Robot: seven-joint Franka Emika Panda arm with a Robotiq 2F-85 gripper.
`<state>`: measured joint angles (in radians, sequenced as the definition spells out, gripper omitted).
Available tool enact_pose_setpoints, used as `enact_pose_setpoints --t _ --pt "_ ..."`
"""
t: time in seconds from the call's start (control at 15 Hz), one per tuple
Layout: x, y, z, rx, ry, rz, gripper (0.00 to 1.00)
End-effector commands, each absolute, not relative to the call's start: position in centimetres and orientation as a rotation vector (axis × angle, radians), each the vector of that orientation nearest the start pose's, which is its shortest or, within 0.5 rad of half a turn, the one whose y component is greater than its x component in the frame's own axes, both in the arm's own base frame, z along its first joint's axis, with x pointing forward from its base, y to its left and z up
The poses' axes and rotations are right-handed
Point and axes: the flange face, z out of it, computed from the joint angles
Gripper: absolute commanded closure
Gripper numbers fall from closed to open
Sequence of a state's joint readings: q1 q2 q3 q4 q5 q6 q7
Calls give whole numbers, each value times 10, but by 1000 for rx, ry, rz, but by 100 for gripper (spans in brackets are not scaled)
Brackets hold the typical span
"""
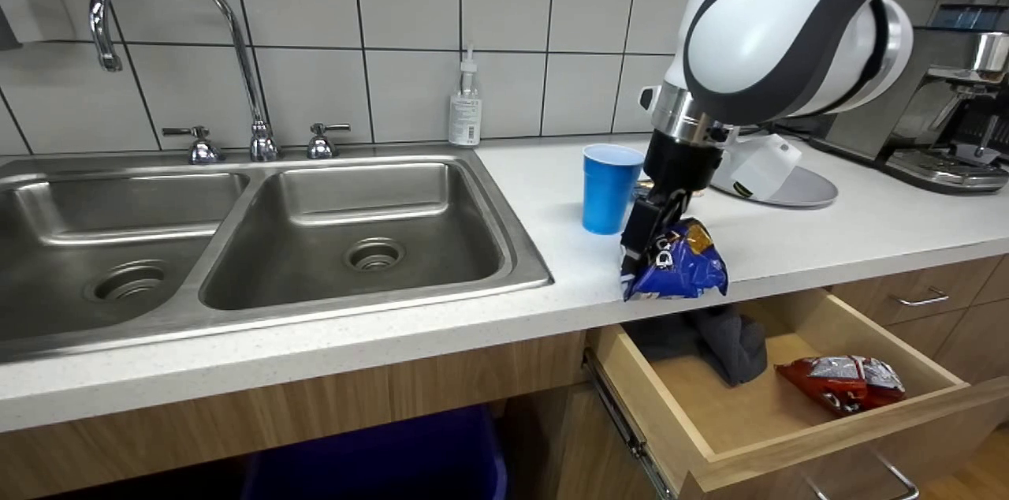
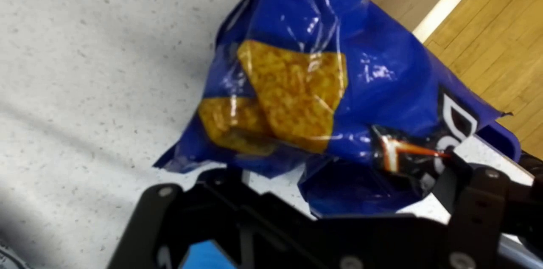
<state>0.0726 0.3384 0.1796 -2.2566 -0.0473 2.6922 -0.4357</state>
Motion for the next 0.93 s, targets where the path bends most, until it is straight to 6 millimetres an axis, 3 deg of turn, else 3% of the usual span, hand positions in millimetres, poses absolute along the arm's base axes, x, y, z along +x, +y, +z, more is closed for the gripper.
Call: enact_pose_setpoints --t 0.0,0.6,0.87 --pt "513 130 244 -2946 -1087 -142 0" --pt "469 109 273 -2995 -1042 -41 0" --pt "460 105 288 -3010 -1023 -31 0"
